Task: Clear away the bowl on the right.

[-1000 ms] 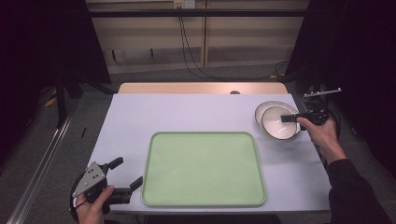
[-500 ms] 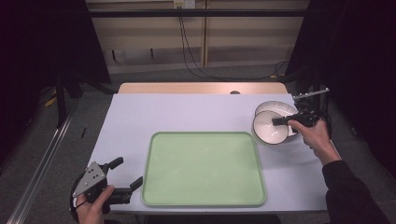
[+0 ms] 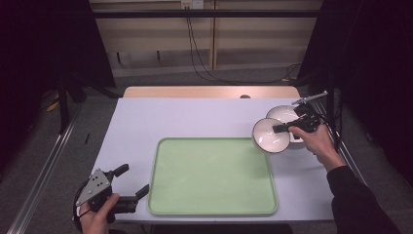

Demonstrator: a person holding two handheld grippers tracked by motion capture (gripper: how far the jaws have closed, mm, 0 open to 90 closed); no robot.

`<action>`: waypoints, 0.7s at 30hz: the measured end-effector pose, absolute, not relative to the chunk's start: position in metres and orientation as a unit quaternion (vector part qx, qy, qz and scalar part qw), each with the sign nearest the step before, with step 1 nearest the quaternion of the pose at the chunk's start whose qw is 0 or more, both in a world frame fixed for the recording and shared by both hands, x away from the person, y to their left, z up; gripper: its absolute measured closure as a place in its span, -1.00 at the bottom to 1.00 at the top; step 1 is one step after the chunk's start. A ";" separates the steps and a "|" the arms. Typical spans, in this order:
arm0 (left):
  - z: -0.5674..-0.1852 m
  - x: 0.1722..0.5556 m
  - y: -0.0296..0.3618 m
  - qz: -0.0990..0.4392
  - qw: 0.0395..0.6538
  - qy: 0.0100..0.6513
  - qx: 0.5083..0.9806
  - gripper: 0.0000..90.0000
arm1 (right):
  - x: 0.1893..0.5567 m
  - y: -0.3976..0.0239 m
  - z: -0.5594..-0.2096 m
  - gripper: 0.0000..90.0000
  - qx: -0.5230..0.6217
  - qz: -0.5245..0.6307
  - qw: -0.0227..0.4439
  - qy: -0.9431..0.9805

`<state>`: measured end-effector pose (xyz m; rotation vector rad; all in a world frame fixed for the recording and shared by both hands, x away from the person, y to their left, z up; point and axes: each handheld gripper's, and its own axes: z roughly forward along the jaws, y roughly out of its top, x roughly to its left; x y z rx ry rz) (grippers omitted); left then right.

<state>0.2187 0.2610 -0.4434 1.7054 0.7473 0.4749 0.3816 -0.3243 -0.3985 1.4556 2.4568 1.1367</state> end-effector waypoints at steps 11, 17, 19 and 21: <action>-0.444 0.219 0.261 0.202 0.573 0.318 0.728 -0.97 | 0.400 -0.300 -0.406 0.83 0.473 0.366 0.018 0.801; -0.444 0.219 0.261 0.201 0.573 0.317 0.728 -0.97 | 0.407 -0.291 -0.408 0.83 0.475 0.364 0.014 0.801; -0.444 0.219 0.261 0.202 0.573 0.318 0.728 -0.97 | 0.410 -0.289 -0.411 0.83 0.478 0.363 0.011 0.800; -0.444 0.219 0.261 0.202 0.573 0.318 0.728 -0.97 | 0.412 -0.287 -0.414 0.83 0.485 0.356 0.010 0.799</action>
